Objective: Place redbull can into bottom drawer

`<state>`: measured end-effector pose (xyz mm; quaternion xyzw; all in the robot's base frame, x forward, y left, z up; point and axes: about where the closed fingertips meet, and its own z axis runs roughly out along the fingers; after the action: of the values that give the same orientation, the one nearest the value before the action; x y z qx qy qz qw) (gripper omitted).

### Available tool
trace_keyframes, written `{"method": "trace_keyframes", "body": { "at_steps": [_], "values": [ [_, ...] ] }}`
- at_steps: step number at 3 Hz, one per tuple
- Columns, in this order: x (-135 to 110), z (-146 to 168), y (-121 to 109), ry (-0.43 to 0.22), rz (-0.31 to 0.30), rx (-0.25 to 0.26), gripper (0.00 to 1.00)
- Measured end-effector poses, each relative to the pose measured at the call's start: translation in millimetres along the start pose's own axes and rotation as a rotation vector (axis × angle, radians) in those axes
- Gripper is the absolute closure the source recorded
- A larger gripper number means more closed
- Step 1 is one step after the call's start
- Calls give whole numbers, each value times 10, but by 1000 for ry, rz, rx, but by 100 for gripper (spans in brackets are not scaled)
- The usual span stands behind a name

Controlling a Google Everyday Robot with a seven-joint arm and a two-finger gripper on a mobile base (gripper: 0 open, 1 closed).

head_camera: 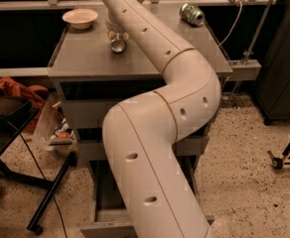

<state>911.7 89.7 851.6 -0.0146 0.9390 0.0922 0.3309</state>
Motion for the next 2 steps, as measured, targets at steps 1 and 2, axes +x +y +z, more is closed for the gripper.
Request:
{"method": "trace_keyframes", "body": {
  "at_steps": [1, 2],
  "values": [
    [-20, -117, -115, -6, 3, -81, 100],
    [-19, -296, -235, -21, 16, -215, 100]
  ]
}}
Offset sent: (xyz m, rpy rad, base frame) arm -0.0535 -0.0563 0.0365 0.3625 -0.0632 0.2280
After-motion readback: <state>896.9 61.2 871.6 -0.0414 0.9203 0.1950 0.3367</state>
